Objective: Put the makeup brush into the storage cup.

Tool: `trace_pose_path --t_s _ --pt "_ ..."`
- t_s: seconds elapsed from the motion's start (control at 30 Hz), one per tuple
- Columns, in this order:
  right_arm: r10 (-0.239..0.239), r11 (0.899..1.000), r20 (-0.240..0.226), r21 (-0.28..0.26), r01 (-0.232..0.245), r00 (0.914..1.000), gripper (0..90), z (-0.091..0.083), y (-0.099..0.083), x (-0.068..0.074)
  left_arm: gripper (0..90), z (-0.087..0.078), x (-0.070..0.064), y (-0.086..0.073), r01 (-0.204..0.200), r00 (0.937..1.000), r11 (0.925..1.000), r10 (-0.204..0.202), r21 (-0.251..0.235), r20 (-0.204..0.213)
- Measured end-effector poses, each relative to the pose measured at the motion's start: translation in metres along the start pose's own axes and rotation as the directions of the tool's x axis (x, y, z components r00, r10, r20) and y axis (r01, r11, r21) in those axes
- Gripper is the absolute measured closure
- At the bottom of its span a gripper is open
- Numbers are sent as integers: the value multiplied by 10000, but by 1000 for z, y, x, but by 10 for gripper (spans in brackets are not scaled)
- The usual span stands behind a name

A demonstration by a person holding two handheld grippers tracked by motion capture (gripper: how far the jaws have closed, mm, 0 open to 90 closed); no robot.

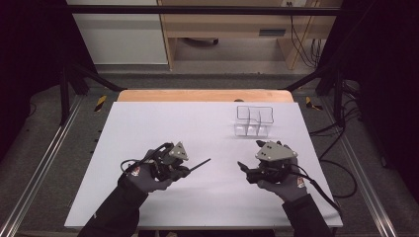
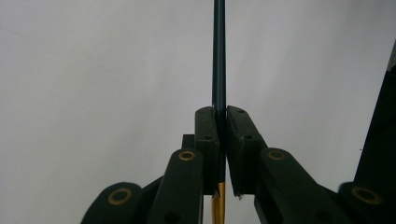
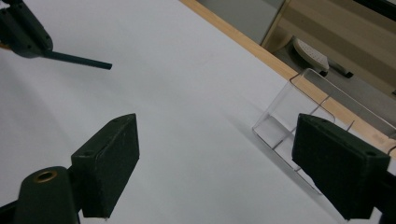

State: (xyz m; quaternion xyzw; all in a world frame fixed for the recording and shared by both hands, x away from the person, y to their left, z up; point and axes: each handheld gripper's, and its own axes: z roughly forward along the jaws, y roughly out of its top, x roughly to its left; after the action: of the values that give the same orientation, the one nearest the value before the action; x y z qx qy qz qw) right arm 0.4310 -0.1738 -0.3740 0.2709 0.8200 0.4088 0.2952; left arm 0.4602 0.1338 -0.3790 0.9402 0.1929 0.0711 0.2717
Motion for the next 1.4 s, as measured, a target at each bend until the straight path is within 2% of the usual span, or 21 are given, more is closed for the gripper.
trace_pose_path --t_s 0.1,0.2,0.33,0.43,0.57,0.77,0.93,1.03,1.2,1.27,1.4 --pt "-605 9977 -67 291 607 9981 162 1 5 4 824 -1 -1 3 -146 9998 9999 145 74 101" --pt "-1190 9918 -198 437 1197 9927 179 1 9 10 824 -1 -1 7 -289 9992 9995 286 112 293" --pt "-1901 9796 -421 583 1924 9809 189 1 14 16 824 -2 -2 12 -464 9973 9988 455 151 581" --pt "-2257 9714 -554 633 2290 9726 191 0 17 19 824 -2 -2 16 -546 9955 9984 532 158 787" --pt "-2842 9551 -652 678 2884 9565 196 -1 19 24 824 -4 0 21 -653 9926 9977 629 202 1035" --pt "-3706 9220 -790 888 3768 9254 199 0 22 32 824 -3 -1 27 -832 9897 9958 780 393 1203" --pt "-4103 9038 -814 967 4169 9083 204 0 25 36 824 -1 -1 30 -895 9875 9946 817 532 1346" --pt "-4418 8873 -916 1021 4497 8924 205 1 27 39 824 0 -2 33 -940 9871 9934 845 656 1357" --pt "-5130 8453 -965 1162 5215 8529 207 3 29 45 824 1 -4 37 -1021 9855 9917 901 785 1436" --pt "-5305 8344 -914 1194 5381 8428 209 4 29 48 824 3 -5 39 -984 9856 9916 854 843 1458" --pt "-5742 8033 -1004 1227 5828 8125 217 7 30 53 824 5 -7 42 -1039 9845 9905 895 905 1506"
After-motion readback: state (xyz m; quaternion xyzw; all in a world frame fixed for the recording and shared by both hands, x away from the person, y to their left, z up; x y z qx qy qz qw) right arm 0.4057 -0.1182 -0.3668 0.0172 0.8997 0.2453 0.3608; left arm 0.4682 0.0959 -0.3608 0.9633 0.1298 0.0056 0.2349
